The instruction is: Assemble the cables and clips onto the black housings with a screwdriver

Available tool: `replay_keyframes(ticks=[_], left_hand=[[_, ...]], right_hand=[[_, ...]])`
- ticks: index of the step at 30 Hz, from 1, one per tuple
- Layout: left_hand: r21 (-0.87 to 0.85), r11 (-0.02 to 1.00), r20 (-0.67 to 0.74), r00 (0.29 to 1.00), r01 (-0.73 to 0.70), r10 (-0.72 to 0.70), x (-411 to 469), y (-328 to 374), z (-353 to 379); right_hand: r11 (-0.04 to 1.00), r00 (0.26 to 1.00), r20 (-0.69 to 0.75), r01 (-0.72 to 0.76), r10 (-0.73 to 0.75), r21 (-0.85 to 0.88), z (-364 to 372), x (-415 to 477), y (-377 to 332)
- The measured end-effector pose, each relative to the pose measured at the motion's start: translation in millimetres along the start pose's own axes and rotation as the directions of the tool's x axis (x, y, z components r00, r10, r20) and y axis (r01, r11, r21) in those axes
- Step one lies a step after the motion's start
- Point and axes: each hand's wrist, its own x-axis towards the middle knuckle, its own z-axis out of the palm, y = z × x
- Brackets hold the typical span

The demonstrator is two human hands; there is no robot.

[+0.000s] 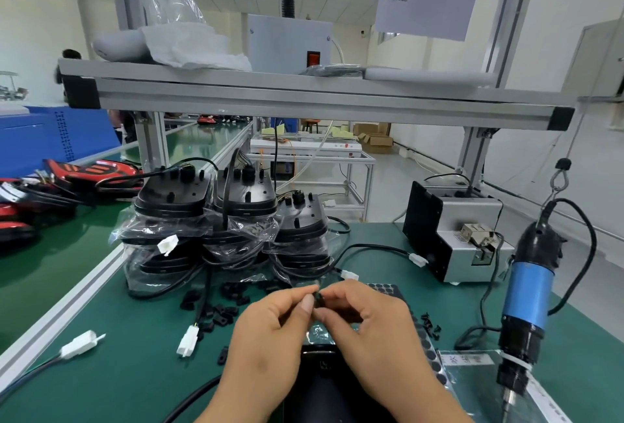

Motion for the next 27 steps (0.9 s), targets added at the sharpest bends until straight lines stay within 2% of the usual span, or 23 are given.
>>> replay_keyframes(ticks=[2, 6, 9, 13, 16, 18, 20, 22, 24, 27], left_hand=[[-0.110, 0.992, 0.033, 0.998, 0.057, -0.053, 0.2, 1.1, -2.2], [-0.151, 0.984, 0.100, 0.992, 0.090, -0.076, 1.7, 1.8, -7.2], [-0.202, 0.976, 0.117, 0.991, 0.082, -0.059, 2.1, 3.2, -9.4], [-0.247, 0.965, 0.109, 0.992, 0.093, -0.068, 2.2, 2.2, -10.6], [-0.238, 0.967, 0.101, 0.993, 0.089, -0.067, -0.8, 2.1, -11.3], [-0.131, 0.991, 0.085, 0.996, 0.029, -0.018, -2.8, -0.8, -12.3], [0.155, 0.984, 0.099, 0.992, -0.092, 0.078, -4.0, -6.5, -14.8], [0.457, 0.862, 0.200, 0.969, -0.222, 0.143, -6.6, -10.5, -16.8], [0.543, 0.791, 0.270, 0.950, -0.282, 0.154, -9.9, -13.7, -17.4], [0.571, 0.761, 0.260, 0.947, -0.308, 0.188, -13.5, -12.7, -17.8]], right_hand=[[0.999, 1.000, -0.002, -0.001, 0.001, 0.039, -1.7, -0.7, -0.3], [0.992, 0.999, -0.025, -0.027, 0.030, 0.124, -1.3, -1.3, -0.6], [0.967, 0.997, 0.023, -0.083, 0.080, 0.242, -0.1, -1.5, -1.5], [0.976, 0.996, 0.090, -0.034, 0.015, 0.215, -2.0, -0.9, -3.7], [0.955, 0.987, 0.120, -0.137, 0.109, 0.262, -4.0, 0.5, -2.2], [0.916, 0.965, 0.159, -0.251, 0.210, 0.313, -7.3, 2.9, 1.2], [0.867, 0.942, 0.185, -0.332, 0.281, 0.372, -10.6, 4.7, 5.6], [0.821, 0.923, 0.193, -0.384, 0.333, 0.422, -12.4, 5.4, 9.0], [0.792, 0.904, 0.222, -0.427, 0.365, 0.437, -12.1, 4.6, 10.7], [0.752, 0.876, 0.285, -0.481, 0.390, 0.450, -10.0, 2.4, 9.2]])
